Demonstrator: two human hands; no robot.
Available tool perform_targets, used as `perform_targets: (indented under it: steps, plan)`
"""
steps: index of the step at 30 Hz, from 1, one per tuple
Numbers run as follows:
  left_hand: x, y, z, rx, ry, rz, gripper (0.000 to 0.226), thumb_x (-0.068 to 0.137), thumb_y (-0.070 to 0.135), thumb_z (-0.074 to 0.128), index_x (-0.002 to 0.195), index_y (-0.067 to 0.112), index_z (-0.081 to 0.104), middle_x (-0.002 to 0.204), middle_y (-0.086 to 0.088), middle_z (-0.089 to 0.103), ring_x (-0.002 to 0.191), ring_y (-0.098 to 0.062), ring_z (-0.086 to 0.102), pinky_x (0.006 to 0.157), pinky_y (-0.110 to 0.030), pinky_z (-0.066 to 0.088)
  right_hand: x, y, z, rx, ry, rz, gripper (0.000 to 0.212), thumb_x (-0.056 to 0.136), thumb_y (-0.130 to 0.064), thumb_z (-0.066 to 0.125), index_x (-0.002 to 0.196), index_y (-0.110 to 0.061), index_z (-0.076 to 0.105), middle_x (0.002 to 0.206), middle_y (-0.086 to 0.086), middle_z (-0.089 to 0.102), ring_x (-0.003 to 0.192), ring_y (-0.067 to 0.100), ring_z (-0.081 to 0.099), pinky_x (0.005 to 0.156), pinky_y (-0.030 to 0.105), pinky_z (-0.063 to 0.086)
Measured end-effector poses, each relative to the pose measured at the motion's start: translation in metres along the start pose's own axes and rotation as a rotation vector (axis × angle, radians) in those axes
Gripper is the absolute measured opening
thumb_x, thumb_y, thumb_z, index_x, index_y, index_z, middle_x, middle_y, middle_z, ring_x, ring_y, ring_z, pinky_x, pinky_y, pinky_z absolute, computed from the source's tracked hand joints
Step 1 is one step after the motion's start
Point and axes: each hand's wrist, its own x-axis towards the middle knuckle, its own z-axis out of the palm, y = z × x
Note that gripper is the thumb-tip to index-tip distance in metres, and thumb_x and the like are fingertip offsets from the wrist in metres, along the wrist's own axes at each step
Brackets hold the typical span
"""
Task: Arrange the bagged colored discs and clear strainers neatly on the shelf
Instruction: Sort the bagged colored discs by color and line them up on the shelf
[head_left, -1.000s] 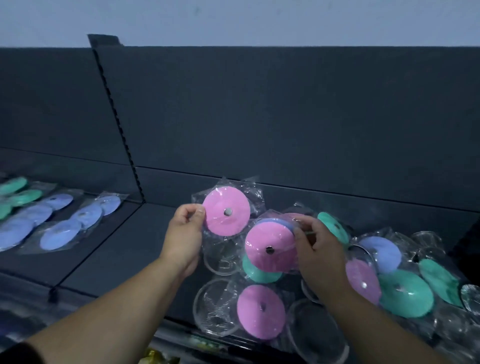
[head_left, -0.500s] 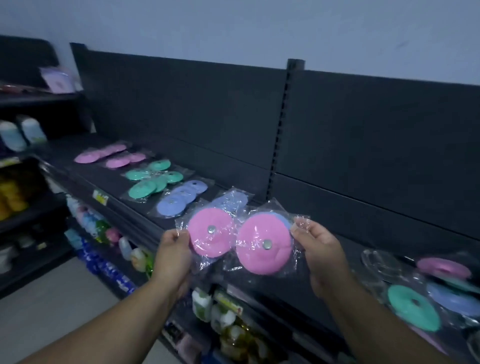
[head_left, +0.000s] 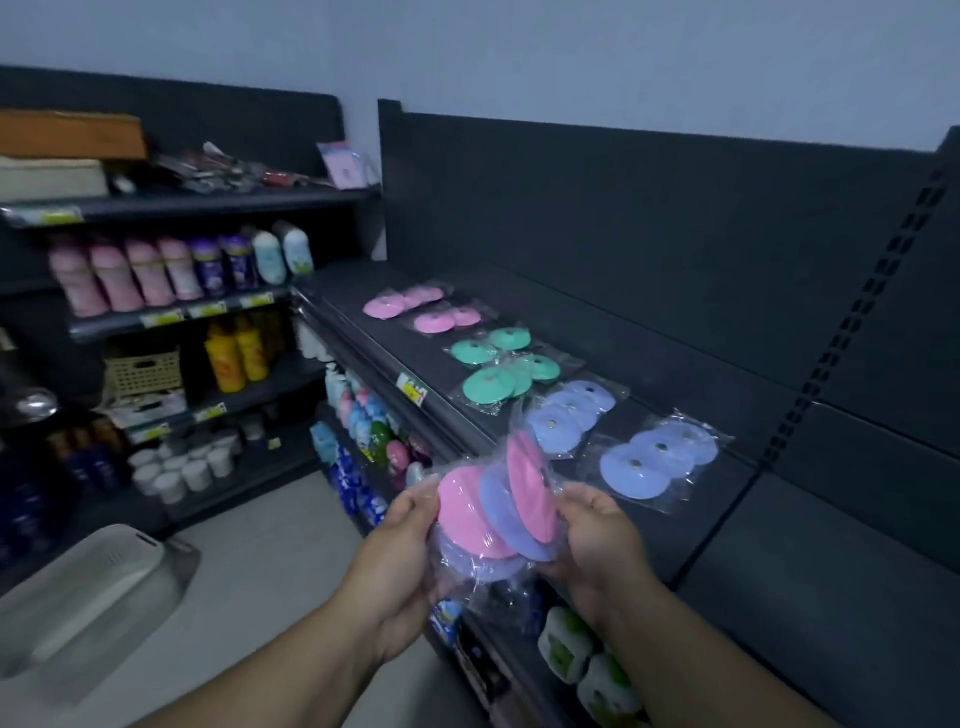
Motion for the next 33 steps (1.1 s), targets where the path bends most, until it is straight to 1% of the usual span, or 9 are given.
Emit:
perform_targets:
  steps: [4, 7, 10, 12, 15, 20, 25, 29, 33]
  plan:
    - [0.011, 0.021, -0.017, -0.031, -0.094, -0.002, 0.033, 0.094, 0.035, 0.052, 0.125, 0.025, 0.053, 0.106, -0.002, 0.073, 0.082, -0.024, 0.072, 0.06, -0.035, 0.058, 0.027, 0.006, 0.033, -0.125, 0.016, -0.054, 0.015, 0.091, -0.006, 0.055, 0.104, -0.014, 0.058, 0.097, 0.023, 0.069, 0.079, 0.035, 0.064, 0.062, 0.04, 0.048]
    - [0.031, 0.035, -0.023, -0.01, -0.007, 0.025, 0.026, 0.089, 0.014, 0.061, 0.115, 0.014, 0.057, 0.083, -0.005, 0.074, 0.054, -0.018, 0.067, 0.047, -0.027, 0.053, 0.052, 0.005, 0.055, -0.193, -0.012, -0.066, 0.014, 0.093, -0.01, 0.053, 0.103, -0.017, 0.059, 0.1, 0.019, 0.068, 0.088, 0.035, 0.066, 0.065, 0.037, 0.05]
    - [0.064, 0.05, -0.028, 0.007, 0.097, 0.057, 0.022, 0.088, 0.003, 0.06, 0.11, 0.006, 0.06, 0.075, -0.011, 0.071, 0.046, -0.019, 0.062, 0.043, -0.025, 0.049, 0.084, -0.002, 0.074, -0.212, -0.079, -0.031, 0.01, 0.096, -0.014, 0.051, 0.103, -0.017, 0.058, 0.099, 0.018, 0.067, 0.07, 0.03, 0.064, 0.048, 0.028, 0.048]
    - [0.087, 0.06, -0.034, 0.034, 0.156, 0.088, 0.017, 0.089, 0.001, 0.058, 0.106, 0.004, 0.061, 0.07, -0.01, 0.07, 0.042, -0.017, 0.06, 0.04, -0.022, 0.047, 0.106, -0.008, 0.087, -0.212, -0.124, -0.02, 0.009, 0.097, -0.017, 0.052, 0.103, -0.015, 0.059, 0.098, 0.018, 0.067, 0.074, 0.031, 0.065, 0.054, 0.035, 0.054]
    - [0.122, 0.074, -0.041, 0.04, 0.217, 0.122, 0.02, 0.089, 0.001, 0.059, 0.109, 0.003, 0.062, 0.082, -0.014, 0.074, 0.056, -0.023, 0.068, 0.05, -0.031, 0.055, 0.142, -0.019, 0.105, -0.195, -0.142, 0.02, 0.009, 0.098, -0.014, 0.05, 0.101, -0.014, 0.059, 0.094, 0.019, 0.068, 0.082, 0.038, 0.067, 0.075, 0.051, 0.052]
    - [0.173, 0.091, -0.054, 0.08, 0.286, 0.16, 0.023, 0.089, 0.002, 0.061, 0.112, 0.007, 0.063, 0.09, -0.017, 0.074, 0.065, -0.025, 0.071, 0.054, -0.033, 0.056, 0.196, -0.032, 0.13, -0.171, -0.12, 0.069, 0.015, 0.098, -0.012, 0.047, 0.1, -0.008, 0.061, 0.099, 0.02, 0.069, 0.091, 0.038, 0.069, 0.071, 0.047, 0.058]
    - [0.214, 0.115, -0.08, 0.109, 0.363, 0.178, 0.023, 0.087, 0.005, 0.064, 0.11, 0.009, 0.065, 0.098, -0.021, 0.072, 0.085, -0.037, 0.063, 0.087, -0.068, 0.046, 0.236, -0.034, 0.156, -0.179, -0.078, 0.08, 0.025, 0.096, -0.01, 0.043, 0.101, 0.008, 0.059, 0.084, 0.024, 0.064, 0.075, 0.031, 0.058, 0.064, 0.037, 0.048]
    - [0.251, 0.136, -0.111, 0.111, 0.392, 0.206, 0.021, 0.087, 0.005, 0.064, 0.108, 0.01, 0.065, 0.087, -0.015, 0.073, 0.075, -0.029, 0.058, 0.081, -0.049, 0.049, 0.254, -0.038, 0.192, -0.159, -0.174, 0.066, 0.014, 0.088, -0.018, 0.067, 0.09, -0.004, 0.067, 0.085, 0.021, 0.073, 0.076, 0.033, 0.061, 0.07, 0.043, 0.048]
    - [0.292, 0.17, -0.149, 0.108, 0.369, 0.217, 0.018, 0.089, 0.004, 0.063, 0.105, 0.01, 0.064, 0.082, -0.013, 0.072, 0.057, -0.022, 0.064, 0.05, -0.028, 0.053, 0.277, -0.038, 0.239, -0.096, -0.311, 0.114, 0.011, 0.073, -0.001, 0.073, 0.067, -0.01, 0.072, 0.078, 0.015, 0.072, 0.058, 0.023, 0.065, 0.04, 0.025, 0.047]
